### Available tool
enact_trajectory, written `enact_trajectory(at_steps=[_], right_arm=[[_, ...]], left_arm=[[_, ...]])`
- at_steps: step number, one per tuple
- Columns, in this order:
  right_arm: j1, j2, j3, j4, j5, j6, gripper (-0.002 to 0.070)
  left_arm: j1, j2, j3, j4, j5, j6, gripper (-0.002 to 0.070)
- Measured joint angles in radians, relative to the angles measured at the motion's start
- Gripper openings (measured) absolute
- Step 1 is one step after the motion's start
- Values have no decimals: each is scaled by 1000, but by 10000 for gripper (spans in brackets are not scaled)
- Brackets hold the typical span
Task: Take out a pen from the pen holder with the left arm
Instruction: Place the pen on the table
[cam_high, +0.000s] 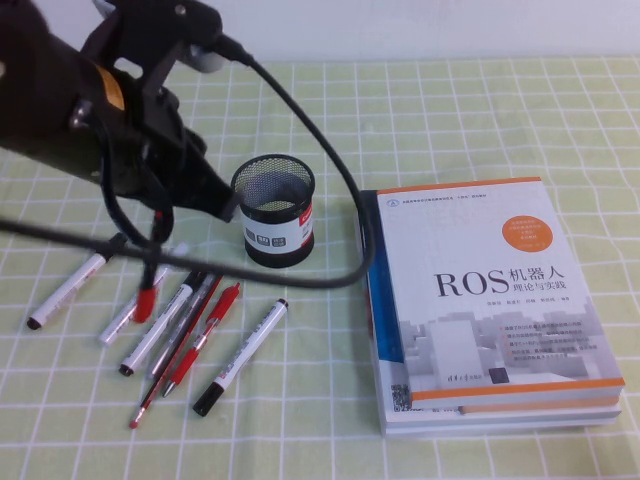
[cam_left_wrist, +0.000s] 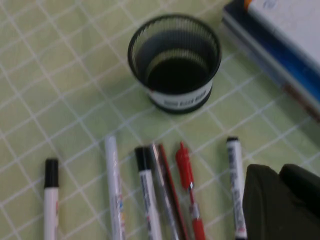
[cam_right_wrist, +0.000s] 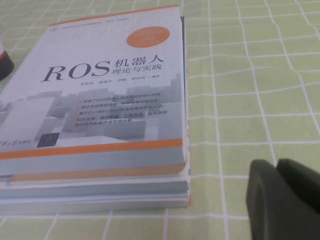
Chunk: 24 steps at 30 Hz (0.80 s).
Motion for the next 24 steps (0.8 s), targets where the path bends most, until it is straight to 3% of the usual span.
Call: enact_trajectory(at_steps=[5, 13, 18, 24], right_arm=[[0, 0, 0, 0, 0, 0, -12], [0, 0, 0, 0, 0, 0, -12], [0, 0, 0, 0, 0, 0, -12], [0, 0, 0, 0, 0, 0, -12]], left_arm=[[76, 95, -68, 24, 142, 0, 11], [242, 289, -77, -24, 148, 132, 11], [276, 409, -77, -108, 121, 257, 11], [276, 498, -97, -127, 29, 288, 11]])
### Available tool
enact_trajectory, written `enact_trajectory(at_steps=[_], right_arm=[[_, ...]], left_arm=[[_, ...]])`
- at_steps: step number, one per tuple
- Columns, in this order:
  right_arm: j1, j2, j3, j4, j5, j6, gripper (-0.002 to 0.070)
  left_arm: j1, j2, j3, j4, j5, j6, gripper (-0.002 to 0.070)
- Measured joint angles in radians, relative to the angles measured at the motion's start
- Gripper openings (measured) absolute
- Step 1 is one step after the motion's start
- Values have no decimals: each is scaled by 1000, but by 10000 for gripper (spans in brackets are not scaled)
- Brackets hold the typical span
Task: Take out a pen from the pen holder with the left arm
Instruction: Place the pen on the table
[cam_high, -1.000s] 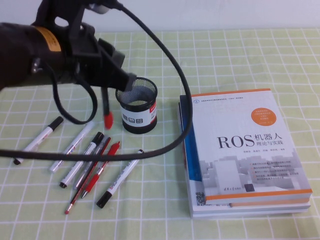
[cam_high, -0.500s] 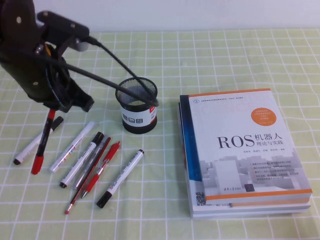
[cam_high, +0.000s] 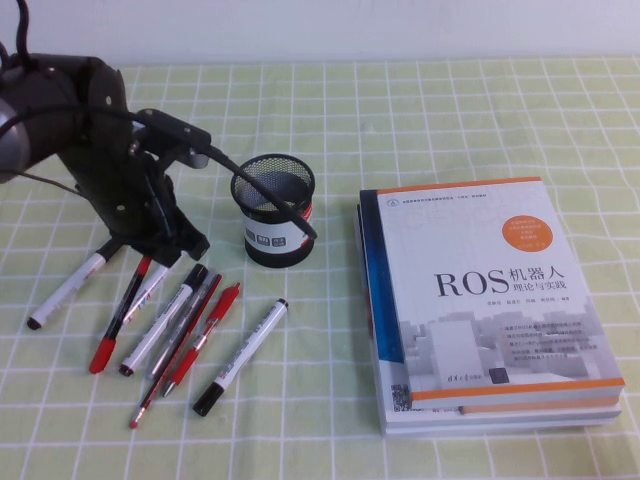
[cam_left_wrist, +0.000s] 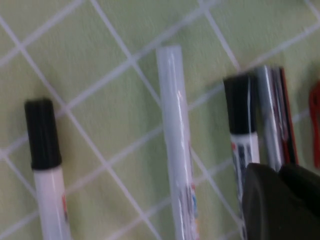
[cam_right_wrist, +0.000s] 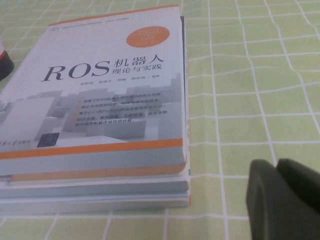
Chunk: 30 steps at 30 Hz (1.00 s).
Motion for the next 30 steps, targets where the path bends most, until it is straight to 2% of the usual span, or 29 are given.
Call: enact_trajectory(at_steps=[8, 20, 22, 28, 30], right_arm=[[0, 0, 0, 0, 0, 0, -13], [0, 0, 0, 0, 0, 0, -13], [0, 0, 0, 0, 0, 0, -13], [0, 0, 0, 0, 0, 0, -13], [0, 0, 0, 0, 0, 0, -13]], left_arm=[[0, 67, -31, -10, -153, 9, 11], [0, 119, -33, -50, -206, 28, 16], [0, 119, -33, -55, -207, 37, 49], [0, 119, -34, -56, -218, 46, 242], [0, 119, -34, -56, -222, 46, 272]])
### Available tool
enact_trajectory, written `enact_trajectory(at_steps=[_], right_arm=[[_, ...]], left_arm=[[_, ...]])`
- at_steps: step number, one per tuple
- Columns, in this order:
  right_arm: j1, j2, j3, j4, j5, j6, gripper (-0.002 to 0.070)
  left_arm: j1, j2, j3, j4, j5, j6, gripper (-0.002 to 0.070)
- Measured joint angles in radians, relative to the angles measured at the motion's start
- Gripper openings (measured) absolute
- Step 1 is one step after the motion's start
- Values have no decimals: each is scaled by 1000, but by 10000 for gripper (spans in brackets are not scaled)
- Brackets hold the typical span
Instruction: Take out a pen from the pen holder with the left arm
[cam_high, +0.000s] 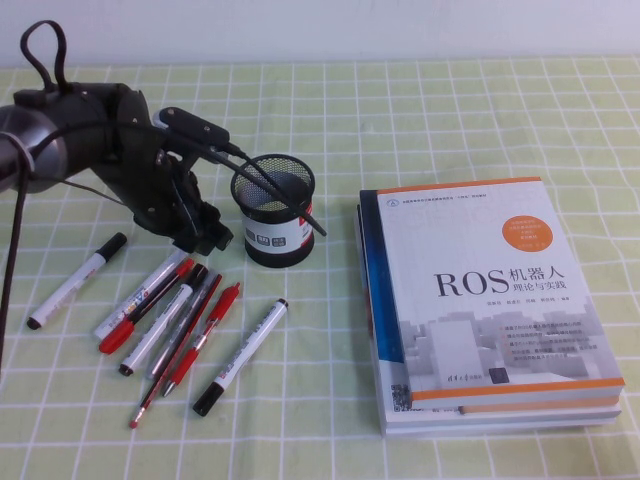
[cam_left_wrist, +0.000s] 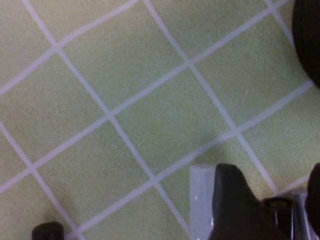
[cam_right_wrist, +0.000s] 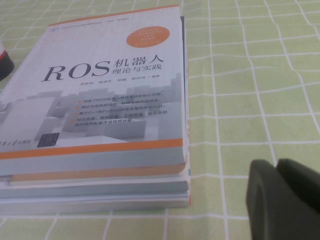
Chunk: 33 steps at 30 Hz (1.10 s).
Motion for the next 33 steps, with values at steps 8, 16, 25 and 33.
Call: enact_trajectory(at_steps=[8, 16, 25, 33], right_arm=[[0, 0, 0, 0, 0, 0, -12], [0, 0, 0, 0, 0, 0, -13], [0, 0, 0, 0, 0, 0, -12], [0, 0, 0, 0, 0, 0, -12]], left_arm=[[-8, -144, 34, -2, -10, -62, 177], [-21, -586, 415, -47, -250, -122, 6], [-21, -1099, 780, -68, -384, -207, 0], [-21, -1379, 977, -72, -446, -283, 0]])
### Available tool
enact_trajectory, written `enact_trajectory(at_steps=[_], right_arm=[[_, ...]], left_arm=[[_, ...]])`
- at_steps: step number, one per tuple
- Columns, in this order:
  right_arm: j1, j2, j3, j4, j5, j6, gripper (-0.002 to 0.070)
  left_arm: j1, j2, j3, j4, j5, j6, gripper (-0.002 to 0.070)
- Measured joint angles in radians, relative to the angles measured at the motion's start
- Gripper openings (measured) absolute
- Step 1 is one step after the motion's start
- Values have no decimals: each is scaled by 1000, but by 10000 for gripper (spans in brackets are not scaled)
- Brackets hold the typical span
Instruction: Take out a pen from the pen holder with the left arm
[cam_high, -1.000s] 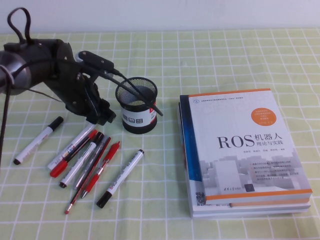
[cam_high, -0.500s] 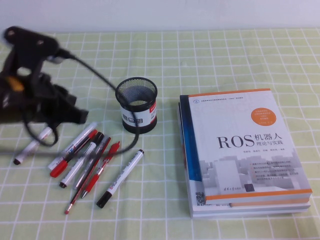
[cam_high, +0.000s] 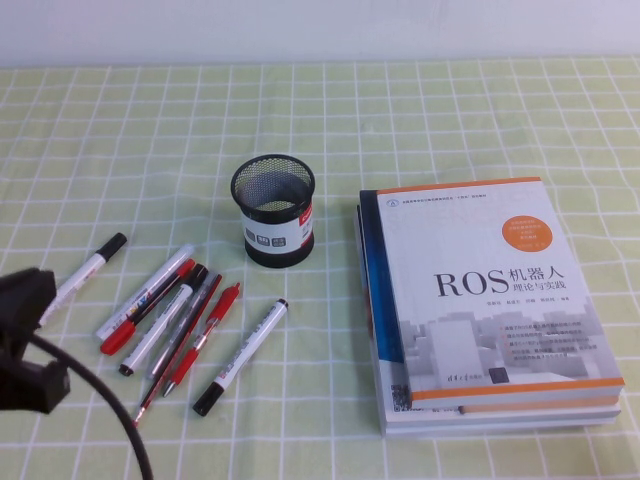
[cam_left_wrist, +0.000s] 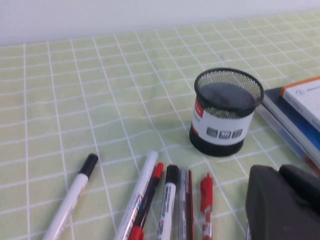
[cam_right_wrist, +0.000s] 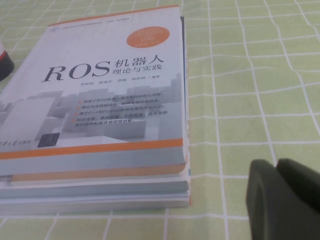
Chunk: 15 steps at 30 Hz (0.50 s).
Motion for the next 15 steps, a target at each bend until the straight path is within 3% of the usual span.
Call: enact_trajectory(at_steps=[15], right_arm=[[0, 0, 0, 0, 0, 0, -12]], left_arm=[[-1, -42, 45, 75, 24, -25, 0]])
